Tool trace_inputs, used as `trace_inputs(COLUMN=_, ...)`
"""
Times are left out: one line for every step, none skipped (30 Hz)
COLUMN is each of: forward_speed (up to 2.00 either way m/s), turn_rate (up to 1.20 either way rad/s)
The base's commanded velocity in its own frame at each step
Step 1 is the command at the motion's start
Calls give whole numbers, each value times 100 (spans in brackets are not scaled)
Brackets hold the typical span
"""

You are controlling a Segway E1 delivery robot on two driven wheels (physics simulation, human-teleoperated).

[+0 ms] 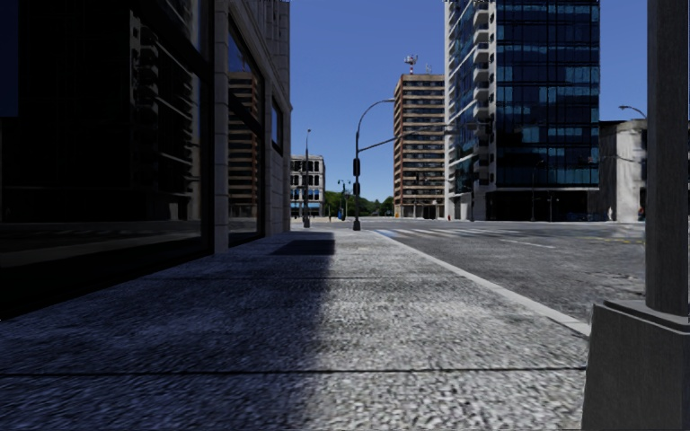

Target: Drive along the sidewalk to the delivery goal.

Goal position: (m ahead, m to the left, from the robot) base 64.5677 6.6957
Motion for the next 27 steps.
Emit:
trace_inputs(forward_speed=200, turn_rate=73)
trace_inputs(forward_speed=200, turn_rate=73)
trace_inputs(forward_speed=200, turn_rate=15)
trace_inputs(forward_speed=200, turn_rate=4)
trace_inputs(forward_speed=200, turn_rate=0)
trace_inputs(forward_speed=200, turn_rate=0)
trace_inputs(forward_speed=200, turn_rate=0)
trace_inputs(forward_speed=200, turn_rate=0)
trace_inputs(forward_speed=200, turn_rate=0)
trace_inputs(forward_speed=200, turn_rate=0)
trace_inputs(forward_speed=200, turn_rate=0)
trace_inputs(forward_speed=200, turn_rate=0)
trace_inputs(forward_speed=200, turn_rate=0)
trace_inputs(forward_speed=200, turn_rate=0)
trace_inputs(forward_speed=200, turn_rate=0)
trace_inputs(forward_speed=200, turn_rate=0)
trace_inputs(forward_speed=200, turn_rate=0)
trace_inputs(forward_speed=200, turn_rate=0)
trace_inputs(forward_speed=200, turn_rate=0)
trace_inputs(forward_speed=200, turn_rate=0)
trace_inputs(forward_speed=200, turn_rate=0)
trace_inputs(forward_speed=200, turn_rate=0)
trace_inputs(forward_speed=200, turn_rate=0)
trace_inputs(forward_speed=200, turn_rate=0)
trace_inputs(forward_speed=200, turn_rate=0)
trace_inputs(forward_speed=200, turn_rate=0)
trace_inputs(forward_speed=200, turn_rate=0)
